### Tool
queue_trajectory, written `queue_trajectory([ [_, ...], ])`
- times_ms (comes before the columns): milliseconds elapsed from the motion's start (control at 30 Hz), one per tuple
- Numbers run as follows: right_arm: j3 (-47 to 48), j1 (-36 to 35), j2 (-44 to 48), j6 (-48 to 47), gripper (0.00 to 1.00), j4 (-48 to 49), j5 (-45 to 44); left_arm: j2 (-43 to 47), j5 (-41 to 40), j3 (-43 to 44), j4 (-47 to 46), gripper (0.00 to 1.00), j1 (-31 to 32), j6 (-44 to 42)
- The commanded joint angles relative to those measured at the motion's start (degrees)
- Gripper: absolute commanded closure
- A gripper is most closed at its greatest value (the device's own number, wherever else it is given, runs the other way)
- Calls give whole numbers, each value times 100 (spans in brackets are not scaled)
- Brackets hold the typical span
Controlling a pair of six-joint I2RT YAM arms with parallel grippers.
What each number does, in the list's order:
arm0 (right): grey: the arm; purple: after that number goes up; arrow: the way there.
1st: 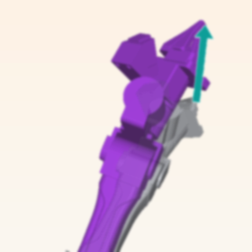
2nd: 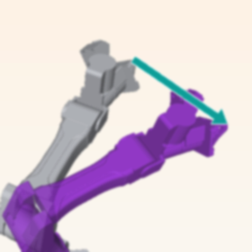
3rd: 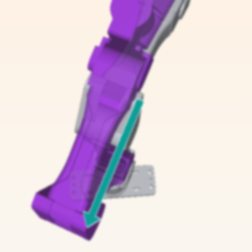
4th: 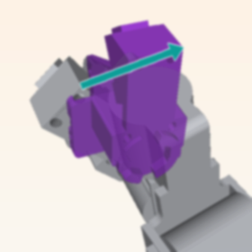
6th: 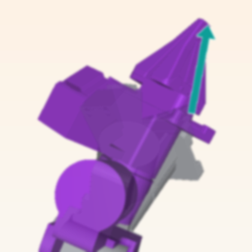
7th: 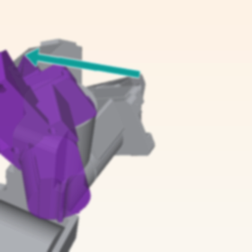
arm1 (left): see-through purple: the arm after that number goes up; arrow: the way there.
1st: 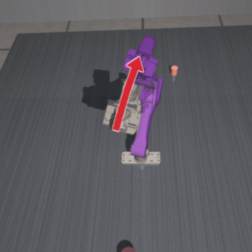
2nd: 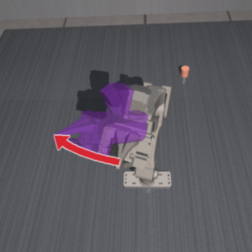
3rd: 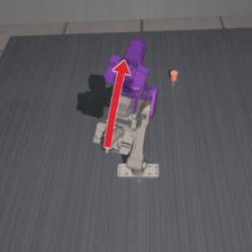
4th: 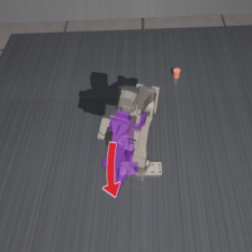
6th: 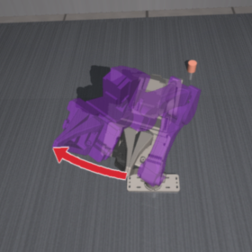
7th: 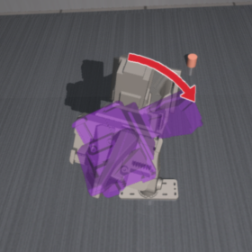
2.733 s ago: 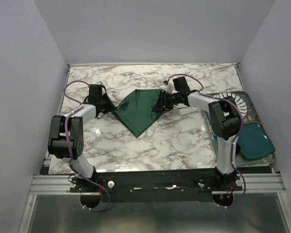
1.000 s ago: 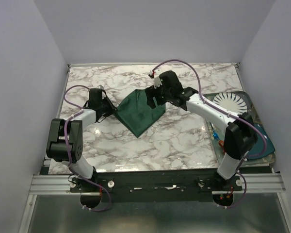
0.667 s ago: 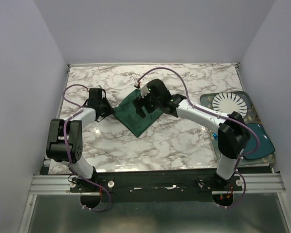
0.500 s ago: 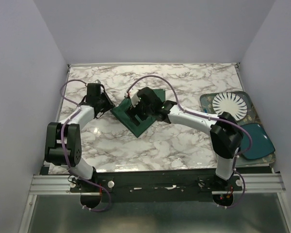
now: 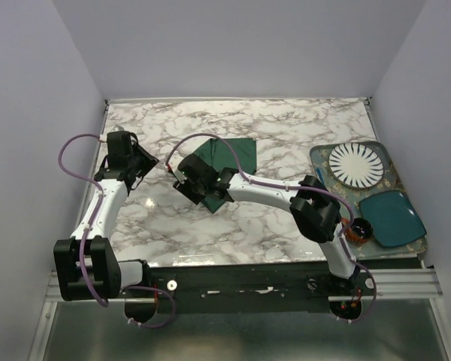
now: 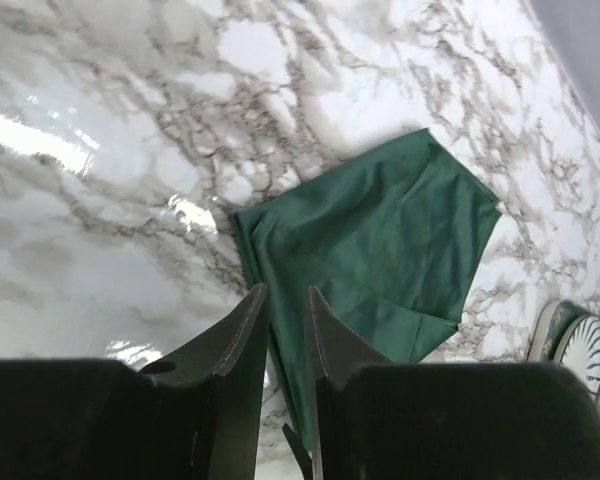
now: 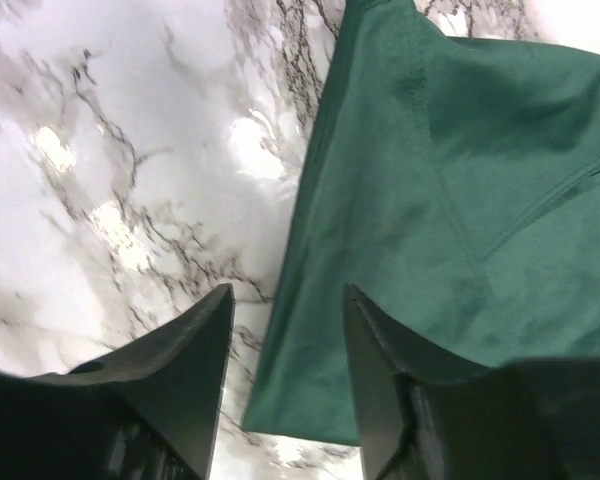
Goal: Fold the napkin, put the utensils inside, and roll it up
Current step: Fold the napkin
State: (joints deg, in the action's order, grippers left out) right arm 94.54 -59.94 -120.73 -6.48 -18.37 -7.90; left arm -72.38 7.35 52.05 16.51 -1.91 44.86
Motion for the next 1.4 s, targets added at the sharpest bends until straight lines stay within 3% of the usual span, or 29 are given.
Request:
queue_trajectory([
  [0, 512, -105, -390, 261, 48, -439, -405, 198, -226, -274, 537, 72, -151, 216],
  [233, 1022, -184, -750, 402, 61, -957, -686, 215, 20, -415, 528, 76, -213, 146],
  [533, 961, -211, -821, 534, 54, -1055, -765, 154, 187, -459, 458, 76, -239, 119],
  [933, 1057, -211, -1005, 490, 56, -1072, -678, 110, 275, -450, 441, 77, -248, 110],
  [1133, 1163, -211, -1128, 437, 49, -1072, -704, 75, 310, -468, 449, 77, -257, 84],
  [1367, 1207, -211, -1251, 367, 49, -1090, -853, 40, 302, -477, 432, 77, -257, 75],
])
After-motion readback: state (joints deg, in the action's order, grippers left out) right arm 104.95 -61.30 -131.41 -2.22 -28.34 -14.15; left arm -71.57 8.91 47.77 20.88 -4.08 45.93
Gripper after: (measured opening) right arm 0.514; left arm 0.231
